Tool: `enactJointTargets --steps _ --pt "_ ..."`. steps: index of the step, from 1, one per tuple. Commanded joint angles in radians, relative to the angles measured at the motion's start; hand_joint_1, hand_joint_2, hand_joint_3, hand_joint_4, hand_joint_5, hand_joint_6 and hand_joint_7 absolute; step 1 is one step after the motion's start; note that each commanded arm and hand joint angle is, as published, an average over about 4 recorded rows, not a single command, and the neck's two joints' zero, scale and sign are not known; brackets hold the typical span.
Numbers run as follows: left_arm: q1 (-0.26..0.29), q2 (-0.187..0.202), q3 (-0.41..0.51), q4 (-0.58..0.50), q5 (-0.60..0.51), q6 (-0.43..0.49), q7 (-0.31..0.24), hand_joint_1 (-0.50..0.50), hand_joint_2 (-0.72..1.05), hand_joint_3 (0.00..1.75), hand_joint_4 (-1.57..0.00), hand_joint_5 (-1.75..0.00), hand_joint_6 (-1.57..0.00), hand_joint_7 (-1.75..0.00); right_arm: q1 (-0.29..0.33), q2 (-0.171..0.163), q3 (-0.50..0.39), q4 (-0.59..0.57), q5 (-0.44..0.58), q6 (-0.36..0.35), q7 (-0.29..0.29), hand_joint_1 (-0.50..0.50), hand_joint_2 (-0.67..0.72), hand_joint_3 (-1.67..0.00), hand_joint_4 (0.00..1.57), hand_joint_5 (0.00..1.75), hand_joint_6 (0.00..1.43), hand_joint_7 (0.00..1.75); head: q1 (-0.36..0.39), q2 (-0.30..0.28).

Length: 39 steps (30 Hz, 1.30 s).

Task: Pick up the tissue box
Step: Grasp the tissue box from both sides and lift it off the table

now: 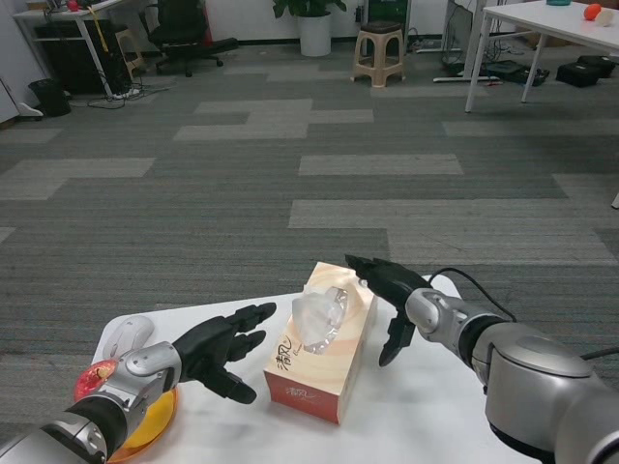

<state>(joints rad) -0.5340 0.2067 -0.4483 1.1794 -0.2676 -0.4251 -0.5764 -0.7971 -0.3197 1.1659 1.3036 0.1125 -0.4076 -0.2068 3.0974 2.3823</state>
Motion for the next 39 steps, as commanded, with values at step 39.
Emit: enactJointTargets --steps 39 --pt "0.006 0.006 0.007 -0.011 -0.032 -0.018 0.000 0.50 0.87 0.09 -0.04 0.00 0.00 0.00 0.095 -0.069 0.022 -0.159 0.013 0.004 0.215 -0.42 0.09 -0.24 0.00 0.00 0.00 0.00 0.013 -0.033"
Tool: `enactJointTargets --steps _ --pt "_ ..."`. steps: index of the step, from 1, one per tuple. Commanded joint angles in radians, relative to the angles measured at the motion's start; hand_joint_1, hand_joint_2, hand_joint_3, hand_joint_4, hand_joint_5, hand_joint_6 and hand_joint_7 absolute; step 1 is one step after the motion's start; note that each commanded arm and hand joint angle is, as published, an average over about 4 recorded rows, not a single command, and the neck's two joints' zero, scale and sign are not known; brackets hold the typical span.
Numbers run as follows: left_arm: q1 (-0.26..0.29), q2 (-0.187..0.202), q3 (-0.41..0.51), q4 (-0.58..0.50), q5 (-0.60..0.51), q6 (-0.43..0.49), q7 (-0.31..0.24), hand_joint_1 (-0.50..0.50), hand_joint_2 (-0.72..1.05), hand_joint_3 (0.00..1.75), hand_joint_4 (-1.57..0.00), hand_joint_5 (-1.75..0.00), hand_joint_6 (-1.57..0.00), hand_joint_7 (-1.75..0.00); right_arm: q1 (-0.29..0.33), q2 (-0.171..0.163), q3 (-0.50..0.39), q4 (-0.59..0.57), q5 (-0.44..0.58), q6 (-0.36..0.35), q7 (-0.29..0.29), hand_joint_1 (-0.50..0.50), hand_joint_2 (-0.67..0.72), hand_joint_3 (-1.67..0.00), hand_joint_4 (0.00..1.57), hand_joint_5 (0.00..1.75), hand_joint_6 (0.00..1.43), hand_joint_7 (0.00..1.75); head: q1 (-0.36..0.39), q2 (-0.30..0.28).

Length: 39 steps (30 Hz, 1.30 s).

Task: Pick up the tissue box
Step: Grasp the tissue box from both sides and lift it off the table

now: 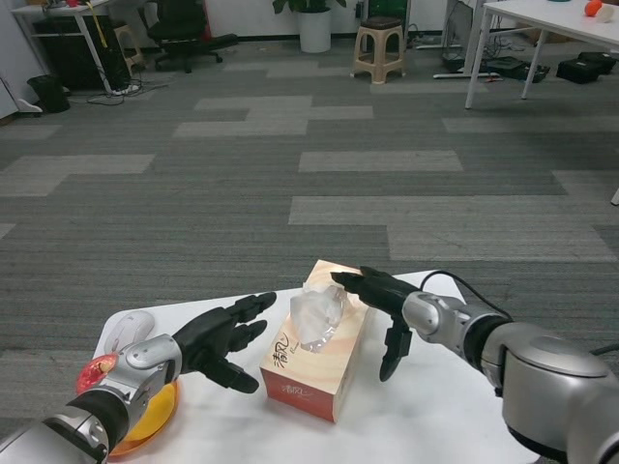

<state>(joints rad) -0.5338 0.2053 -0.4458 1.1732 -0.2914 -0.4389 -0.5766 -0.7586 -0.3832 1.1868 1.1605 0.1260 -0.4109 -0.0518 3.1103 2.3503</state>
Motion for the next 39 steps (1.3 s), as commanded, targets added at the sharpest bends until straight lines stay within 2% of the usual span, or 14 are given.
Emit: enactJointTargets --steps 1,9,16,19,23,28,32,35,39 --pt "0.006 0.008 0.005 -0.004 -0.008 -0.004 0.000 0.50 0.87 0.09 -0.04 0.00 0.00 0.00 0.061 -0.011 -0.008 -0.026 0.000 0.006 0.068 -0.42 0.09 -0.24 0.00 0.00 0.00 0.00 -0.001 0.000" --pt "0.008 0.008 0.006 -0.004 -0.008 -0.004 0.000 0.50 0.87 0.09 -0.04 0.00 0.00 0.00 0.093 -0.043 -0.058 -0.079 0.001 0.001 0.103 -0.44 0.09 -0.24 0.00 0.00 0.00 0.00 0.002 0.001" --pt "0.012 0.008 0.012 -0.004 -0.008 -0.004 -0.001 0.50 0.87 0.09 -0.04 0.00 0.00 0.00 0.112 -0.065 -0.084 -0.119 0.002 -0.005 0.122 -0.46 0.22 -0.22 0.00 0.00 0.00 0.00 0.006 0.002" --pt "0.014 0.008 0.014 -0.004 -0.008 -0.004 -0.001 0.50 0.87 0.09 -0.04 0.00 0.00 0.00 0.118 -0.074 -0.094 -0.135 0.004 -0.009 0.130 -0.46 0.22 -0.16 0.01 0.00 0.00 0.00 0.006 0.002" --pt "0.014 0.008 0.015 -0.004 -0.008 -0.004 0.000 0.50 0.87 0.07 -0.04 0.00 0.00 0.00 0.127 -0.085 -0.108 -0.167 0.003 -0.014 0.138 -0.46 0.22 -0.16 0.02 0.00 0.00 0.00 0.007 0.001" --pt "0.013 0.008 0.017 -0.004 -0.008 -0.004 0.000 0.50 0.87 0.02 -0.04 0.00 0.00 0.00 0.138 -0.087 -0.148 -0.167 0.003 -0.035 0.123 -0.45 0.22 -0.16 0.00 0.00 0.00 0.00 0.006 0.001" --pt "0.014 0.008 0.018 -0.004 -0.008 -0.004 0.000 0.50 0.87 0.07 -0.03 0.00 0.00 0.00 0.148 -0.082 -0.175 -0.150 0.003 -0.050 0.097 -0.46 0.22 -0.16 0.00 0.00 0.00 0.00 0.007 0.001" --pt "0.014 0.008 0.018 -0.004 -0.008 -0.004 0.000 0.50 0.87 0.00 -0.04 0.00 0.00 0.00 0.156 -0.080 -0.197 -0.137 0.004 -0.057 0.085 -0.46 0.22 -0.16 0.00 0.00 0.00 0.00 0.007 0.002" --pt "0.014 0.008 0.020 -0.004 -0.008 -0.004 -0.001 0.50 0.87 0.07 -0.04 0.00 0.00 0.00 0.167 -0.079 -0.230 -0.121 0.003 -0.061 0.084 -0.46 0.22 -0.16 0.00 0.00 0.00 0.00 0.007 0.003"
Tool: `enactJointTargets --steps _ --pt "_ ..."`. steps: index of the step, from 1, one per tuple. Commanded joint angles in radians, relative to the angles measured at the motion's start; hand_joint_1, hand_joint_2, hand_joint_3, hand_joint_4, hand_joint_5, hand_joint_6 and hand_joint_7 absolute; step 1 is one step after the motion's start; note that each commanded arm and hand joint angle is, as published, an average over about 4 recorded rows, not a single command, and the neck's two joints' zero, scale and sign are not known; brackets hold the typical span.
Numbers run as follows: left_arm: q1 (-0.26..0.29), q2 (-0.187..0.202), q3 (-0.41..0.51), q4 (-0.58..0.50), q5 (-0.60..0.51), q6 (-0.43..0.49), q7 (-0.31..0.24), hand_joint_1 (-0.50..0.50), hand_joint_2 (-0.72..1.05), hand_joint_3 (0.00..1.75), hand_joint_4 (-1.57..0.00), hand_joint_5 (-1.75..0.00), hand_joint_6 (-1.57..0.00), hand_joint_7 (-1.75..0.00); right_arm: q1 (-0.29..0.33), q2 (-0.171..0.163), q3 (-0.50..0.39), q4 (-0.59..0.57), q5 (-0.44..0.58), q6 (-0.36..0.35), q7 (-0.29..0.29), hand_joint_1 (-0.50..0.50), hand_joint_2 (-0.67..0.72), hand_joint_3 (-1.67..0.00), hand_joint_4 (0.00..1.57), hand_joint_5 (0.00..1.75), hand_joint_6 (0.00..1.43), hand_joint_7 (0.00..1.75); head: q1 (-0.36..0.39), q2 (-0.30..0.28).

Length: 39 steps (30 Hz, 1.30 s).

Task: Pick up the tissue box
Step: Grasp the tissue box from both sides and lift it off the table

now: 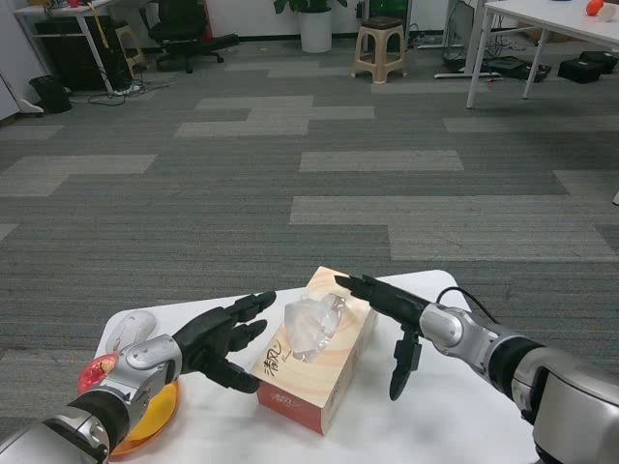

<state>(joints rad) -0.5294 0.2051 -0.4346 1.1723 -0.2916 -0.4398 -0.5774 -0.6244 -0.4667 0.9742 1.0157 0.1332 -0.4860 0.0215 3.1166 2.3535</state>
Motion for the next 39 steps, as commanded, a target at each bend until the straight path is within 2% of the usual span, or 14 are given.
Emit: enactJointTargets --steps 1,7,10,13,17,20,27,31,37,39 --pt "0.009 0.008 0.009 -0.003 -0.008 -0.004 0.000 0.50 0.87 0.09 -0.04 0.00 0.00 0.00 0.038 0.005 -0.030 0.029 -0.004 0.013 0.011 -0.46 0.22 -0.16 0.00 0.00 0.00 0.00 0.001 0.000" --pt "0.009 0.008 0.010 -0.004 -0.009 -0.004 0.001 0.50 0.87 0.09 -0.04 0.00 0.00 0.00 0.067 0.007 -0.153 0.058 -0.004 0.005 0.011 -0.50 0.34 -0.16 0.00 0.00 0.00 0.00 0.002 -0.001" --pt "0.009 0.008 0.010 -0.006 -0.013 -0.004 0.001 0.50 0.87 0.04 -0.04 0.00 0.00 0.00 0.074 0.006 -0.190 0.064 -0.004 0.000 0.011 -0.50 0.34 -0.16 0.00 0.00 0.00 0.00 0.004 0.000" --pt "0.008 0.008 0.008 -0.009 -0.020 -0.004 0.001 0.50 0.87 0.02 -0.04 0.00 0.00 0.00 0.082 0.003 -0.220 0.065 0.003 -0.011 0.011 -0.50 0.34 -0.16 0.00 0.00 0.00 0.00 0.005 0.000" --pt "0.005 0.007 0.005 -0.011 -0.029 -0.004 0.001 0.50 0.87 0.09 -0.04 0.00 0.00 0.00 0.092 -0.001 -0.243 0.061 0.022 -0.034 0.009 -0.48 0.34 -0.16 0.00 0.00 0.00 0.00 0.004 0.000" --pt "0.002 0.005 0.005 -0.011 -0.032 -0.004 0.001 0.50 0.87 0.04 -0.04 0.00 0.00 0.00 0.098 -0.002 -0.250 0.054 0.032 -0.046 0.006 -0.48 0.34 -0.16 0.00 0.00 0.00 0.00 0.001 -0.001" --pt "0.002 0.005 0.006 -0.011 -0.033 -0.004 0.001 0.50 0.87 0.09 -0.04 0.00 0.00 0.00 0.090 -0.005 -0.185 0.054 0.034 -0.045 -0.003 -0.46 0.34 -0.16 0.00 0.00 0.00 0.00 0.000 -0.001" --pt "0.002 0.005 0.007 -0.011 -0.034 -0.004 0.001 0.50 0.87 0.00 -0.04 0.00 0.00 0.00 0.074 -0.002 -0.116 0.051 0.034 -0.045 -0.015 -0.46 0.34 -0.16 0.00 0.00 0.00 0.00 -0.002 -0.001" --pt "0.002 0.005 0.008 -0.011 -0.035 -0.006 0.001 0.50 0.87 0.09 -0.04 0.00 0.00 0.00 0.048 0.003 -0.039 0.042 0.034 -0.045 -0.035 -0.46 0.41 -0.12 0.00 0.00 0.00 0.00 -0.002 -0.001" --pt "0.002 0.005 0.009 -0.011 -0.038 -0.009 0.001 0.50 0.87 0.07 -0.04 0.00 0.00 0.00 0.039 0.004 -0.014 0.035 0.035 -0.044 -0.041 -0.46 0.44 -0.14 0.00 0.00 0.00 0.00 0.000 0.000"
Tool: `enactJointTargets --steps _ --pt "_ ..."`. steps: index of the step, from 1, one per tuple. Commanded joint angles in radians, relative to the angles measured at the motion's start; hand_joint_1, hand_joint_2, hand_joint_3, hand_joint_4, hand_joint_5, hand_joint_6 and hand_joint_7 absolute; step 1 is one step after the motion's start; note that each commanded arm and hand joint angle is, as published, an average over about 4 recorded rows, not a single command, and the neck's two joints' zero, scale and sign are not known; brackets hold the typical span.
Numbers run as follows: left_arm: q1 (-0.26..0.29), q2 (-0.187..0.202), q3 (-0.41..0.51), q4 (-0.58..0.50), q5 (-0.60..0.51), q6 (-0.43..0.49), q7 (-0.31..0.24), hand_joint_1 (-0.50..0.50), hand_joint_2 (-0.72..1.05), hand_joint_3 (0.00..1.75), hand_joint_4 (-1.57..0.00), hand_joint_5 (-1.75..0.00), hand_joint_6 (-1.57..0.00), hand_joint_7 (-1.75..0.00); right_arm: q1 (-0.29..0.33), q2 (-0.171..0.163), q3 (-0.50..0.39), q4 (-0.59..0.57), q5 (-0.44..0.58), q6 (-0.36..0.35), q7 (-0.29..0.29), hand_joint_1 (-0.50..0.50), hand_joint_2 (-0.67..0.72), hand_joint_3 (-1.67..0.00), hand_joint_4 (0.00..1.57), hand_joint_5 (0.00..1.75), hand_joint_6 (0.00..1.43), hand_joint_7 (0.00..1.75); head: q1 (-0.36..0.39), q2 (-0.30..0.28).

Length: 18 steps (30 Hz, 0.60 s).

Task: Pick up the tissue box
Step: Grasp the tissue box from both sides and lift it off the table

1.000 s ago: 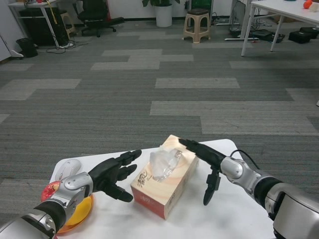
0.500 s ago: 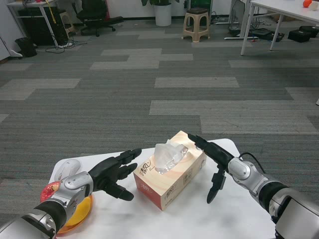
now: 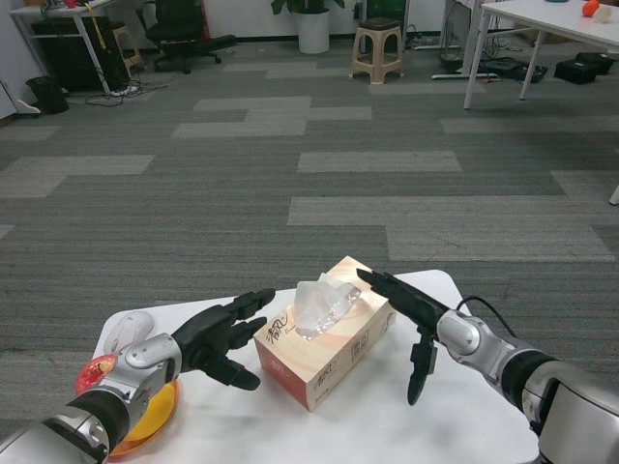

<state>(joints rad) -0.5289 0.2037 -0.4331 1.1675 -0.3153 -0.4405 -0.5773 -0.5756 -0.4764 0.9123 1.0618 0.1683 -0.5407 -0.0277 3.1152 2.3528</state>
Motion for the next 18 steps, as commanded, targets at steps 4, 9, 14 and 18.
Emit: enactJointTargets --steps 4,9,14,18 --pt "0.004 0.006 0.011 -0.006 -0.031 -0.015 0.001 0.50 0.87 0.07 -0.04 0.00 0.00 0.00 -0.017 0.015 0.073 -0.028 0.000 0.011 0.003 -0.46 0.47 -0.16 0.00 0.00 0.00 0.00 0.004 0.002" --pt "0.007 0.007 0.034 -0.006 -0.042 -0.023 0.001 0.50 0.87 0.02 -0.04 0.00 0.00 0.00 -0.017 0.013 0.076 -0.044 0.000 0.011 0.003 -0.46 0.47 -0.16 0.00 0.00 0.00 0.00 0.006 0.005" --pt "0.006 0.013 0.012 -0.018 -0.043 -0.023 -0.002 0.50 0.87 0.04 -0.04 0.00 0.00 0.00 -0.017 0.010 0.079 -0.054 0.000 0.011 0.004 -0.46 0.47 -0.16 0.00 0.00 0.00 0.00 0.003 0.003" --pt "0.004 0.016 -0.024 -0.051 -0.047 -0.004 -0.016 0.50 0.87 0.00 -0.04 0.00 0.00 0.00 -0.018 0.011 0.077 -0.053 0.002 0.011 0.003 -0.46 0.47 -0.16 0.00 0.00 0.00 0.00 0.003 0.003"
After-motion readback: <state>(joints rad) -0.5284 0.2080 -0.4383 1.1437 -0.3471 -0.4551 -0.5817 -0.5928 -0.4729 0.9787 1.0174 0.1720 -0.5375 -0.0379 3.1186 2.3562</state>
